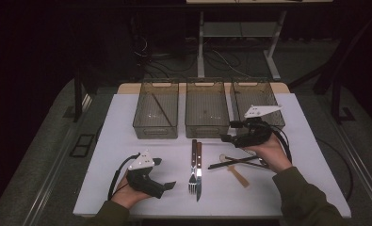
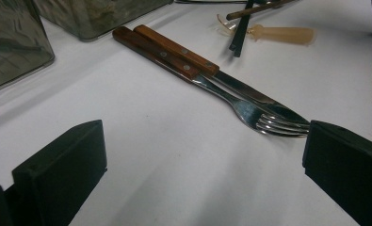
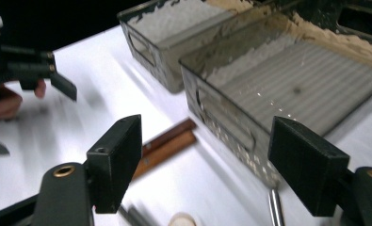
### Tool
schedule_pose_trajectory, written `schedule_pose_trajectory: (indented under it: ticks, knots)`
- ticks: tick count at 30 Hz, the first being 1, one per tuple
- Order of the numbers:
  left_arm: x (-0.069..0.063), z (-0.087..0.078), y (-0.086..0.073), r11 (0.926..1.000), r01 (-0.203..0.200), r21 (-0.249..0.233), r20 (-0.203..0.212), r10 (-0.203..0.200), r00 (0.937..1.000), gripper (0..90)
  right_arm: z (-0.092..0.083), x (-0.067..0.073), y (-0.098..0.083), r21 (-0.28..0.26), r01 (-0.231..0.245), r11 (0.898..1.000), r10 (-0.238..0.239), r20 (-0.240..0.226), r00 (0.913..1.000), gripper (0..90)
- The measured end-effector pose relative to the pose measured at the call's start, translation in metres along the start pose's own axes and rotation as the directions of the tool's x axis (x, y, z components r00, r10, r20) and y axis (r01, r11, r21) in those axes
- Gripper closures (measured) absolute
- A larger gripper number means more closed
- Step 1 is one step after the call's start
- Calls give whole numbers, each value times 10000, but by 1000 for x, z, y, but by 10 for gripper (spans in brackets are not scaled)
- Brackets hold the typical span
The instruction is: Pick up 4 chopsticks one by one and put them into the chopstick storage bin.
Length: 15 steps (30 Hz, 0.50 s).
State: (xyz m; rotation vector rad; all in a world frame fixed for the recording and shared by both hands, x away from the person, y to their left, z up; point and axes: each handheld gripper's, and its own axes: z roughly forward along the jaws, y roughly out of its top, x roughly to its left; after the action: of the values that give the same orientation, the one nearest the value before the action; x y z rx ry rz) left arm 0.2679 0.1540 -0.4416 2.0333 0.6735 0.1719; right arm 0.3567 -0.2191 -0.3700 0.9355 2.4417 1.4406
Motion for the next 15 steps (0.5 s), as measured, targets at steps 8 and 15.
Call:
schedule_pose_trajectory:
  ticks: [8,15]
  knots:
    - [0,0,0,10000,4,1,-2,-4,10000,0,-21,-1,-28,290,-77,9996,72,170,9998,259]
    - [0,-2,0,10000,33,-51,-58,-33,10000,0,-43,-5,-48,415,-257,9988,241,387,9990,281]
